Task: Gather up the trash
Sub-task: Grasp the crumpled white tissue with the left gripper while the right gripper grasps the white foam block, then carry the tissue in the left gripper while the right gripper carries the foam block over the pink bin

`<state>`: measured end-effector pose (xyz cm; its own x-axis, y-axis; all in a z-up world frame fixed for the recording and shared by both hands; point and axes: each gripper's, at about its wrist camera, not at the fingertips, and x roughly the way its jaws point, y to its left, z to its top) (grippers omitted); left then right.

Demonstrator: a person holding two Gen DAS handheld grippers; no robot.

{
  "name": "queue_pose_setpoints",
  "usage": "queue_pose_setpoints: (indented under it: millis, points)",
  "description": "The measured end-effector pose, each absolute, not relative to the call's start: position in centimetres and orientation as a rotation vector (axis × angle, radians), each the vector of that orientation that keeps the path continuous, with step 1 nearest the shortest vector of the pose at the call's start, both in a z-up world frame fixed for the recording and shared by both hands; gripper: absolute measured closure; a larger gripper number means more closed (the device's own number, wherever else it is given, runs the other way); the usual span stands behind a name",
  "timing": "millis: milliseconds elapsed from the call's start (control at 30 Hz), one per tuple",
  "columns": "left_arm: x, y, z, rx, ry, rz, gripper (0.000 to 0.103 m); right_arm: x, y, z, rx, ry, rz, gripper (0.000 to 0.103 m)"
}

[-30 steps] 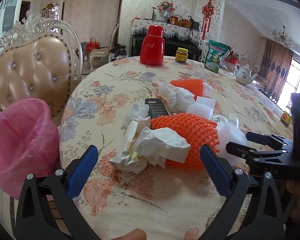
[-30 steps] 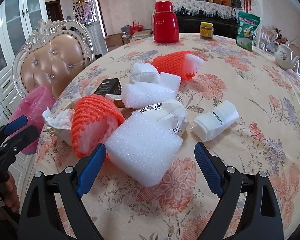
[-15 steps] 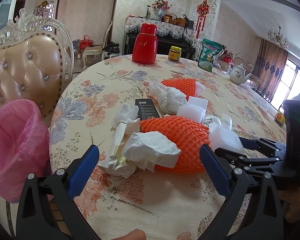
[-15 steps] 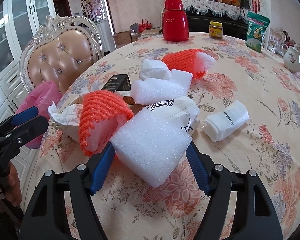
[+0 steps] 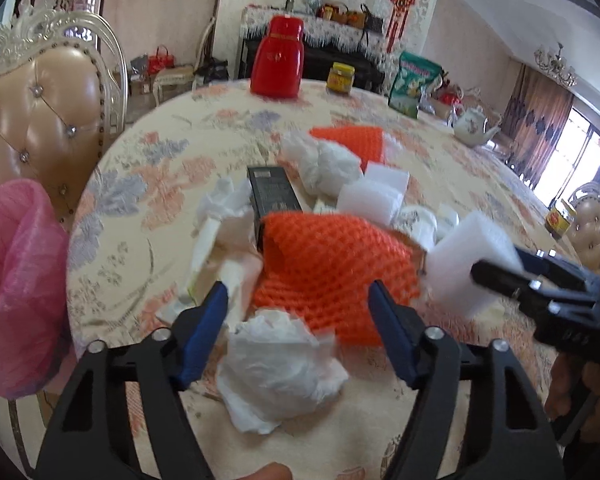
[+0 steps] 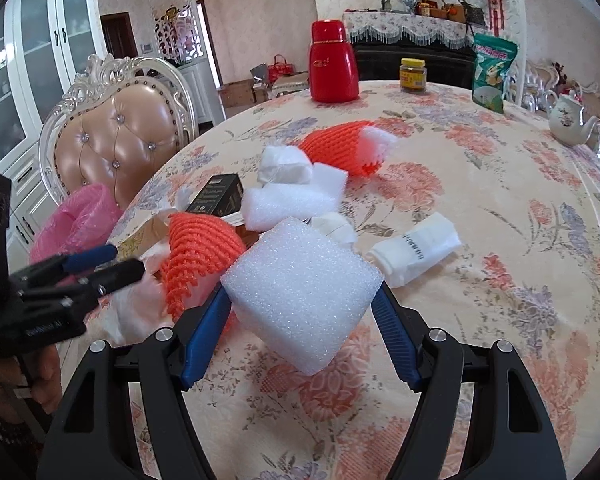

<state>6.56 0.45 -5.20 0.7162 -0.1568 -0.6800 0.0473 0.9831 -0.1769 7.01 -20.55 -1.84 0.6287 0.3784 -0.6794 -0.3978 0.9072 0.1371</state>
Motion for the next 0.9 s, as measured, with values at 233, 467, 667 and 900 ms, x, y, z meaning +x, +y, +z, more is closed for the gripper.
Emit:
queue_pose_setpoints:
  millis: [233, 467, 667, 900]
  points:
    - [5.3, 0.5, -6.0, -0.146, 0.796, -0.082, 0.039, 6.3, -21.2, -1.5, -0.023, 0.76, 0.444, 0.035]
    - [5.1, 0.8, -7.4, -0.154, 0.874, -0.058, 0.039, 5.7, -21.2, -1.0, -0.027, 0.742, 0.441, 0.035]
    - [5.0, 1.1, -8.1, -0.161, 0.891, -0.079, 0.08, 5.2, -21.3, -0.5, -0.03, 0.728, 0.434, 0.035]
    - [3.8, 1.9, -5.2, -0.169, 0.806, -0.099, 0.08, 4.8, -20.6, 0.7, -0.038, 0.698, 0.439, 0.035]
